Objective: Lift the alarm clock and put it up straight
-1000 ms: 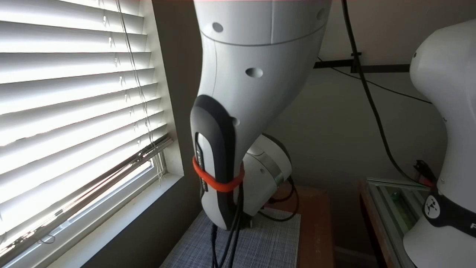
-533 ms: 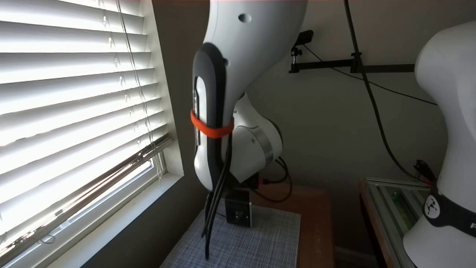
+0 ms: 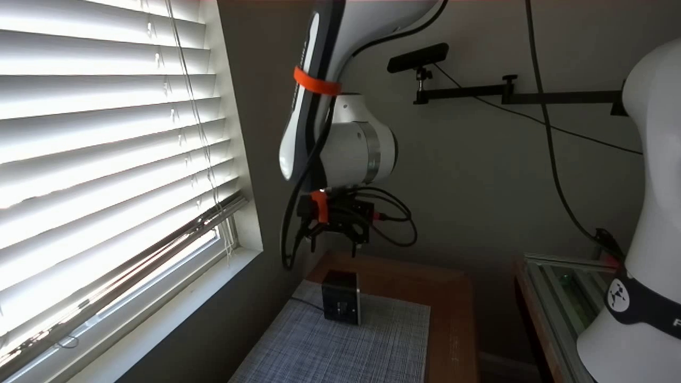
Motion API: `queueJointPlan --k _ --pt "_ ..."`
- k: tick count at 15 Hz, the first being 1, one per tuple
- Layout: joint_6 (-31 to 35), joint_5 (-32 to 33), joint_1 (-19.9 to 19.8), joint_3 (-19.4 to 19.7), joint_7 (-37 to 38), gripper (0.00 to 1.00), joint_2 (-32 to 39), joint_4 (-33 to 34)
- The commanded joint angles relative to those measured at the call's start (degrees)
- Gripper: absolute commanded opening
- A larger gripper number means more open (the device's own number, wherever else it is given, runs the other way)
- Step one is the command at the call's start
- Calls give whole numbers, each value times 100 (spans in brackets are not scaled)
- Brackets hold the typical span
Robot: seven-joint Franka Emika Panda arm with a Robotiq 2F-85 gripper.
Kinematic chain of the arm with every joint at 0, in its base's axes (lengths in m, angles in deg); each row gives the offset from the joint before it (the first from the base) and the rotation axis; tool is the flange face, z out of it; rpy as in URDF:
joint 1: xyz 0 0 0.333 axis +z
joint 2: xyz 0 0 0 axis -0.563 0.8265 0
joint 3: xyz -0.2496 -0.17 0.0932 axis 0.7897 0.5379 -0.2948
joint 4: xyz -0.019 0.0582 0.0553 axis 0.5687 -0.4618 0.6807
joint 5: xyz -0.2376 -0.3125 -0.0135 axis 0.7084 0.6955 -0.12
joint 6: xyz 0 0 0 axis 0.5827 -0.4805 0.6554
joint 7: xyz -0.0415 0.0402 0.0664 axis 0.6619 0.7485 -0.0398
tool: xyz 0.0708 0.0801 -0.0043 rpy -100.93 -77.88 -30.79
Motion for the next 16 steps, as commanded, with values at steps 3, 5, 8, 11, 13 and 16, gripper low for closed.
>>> queueJointPlan --k 3,5,8,11,13,16 --pt "-1739 -462 -1169 -625 -1115 100 36 488" --pt "-2150 -271 -1655 -931 -1144 100 87 597" --pt "-2685 -211 -1953 -1006 -1215 100 216 761" --pt "-3020 -291 -2176 -1031 -1297 100 409 946" --pt "-3284 -386 -2351 -1074 -1436 100 522 1097" --pt "-3584 -548 -2560 -1113 -1634 100 654 1284"
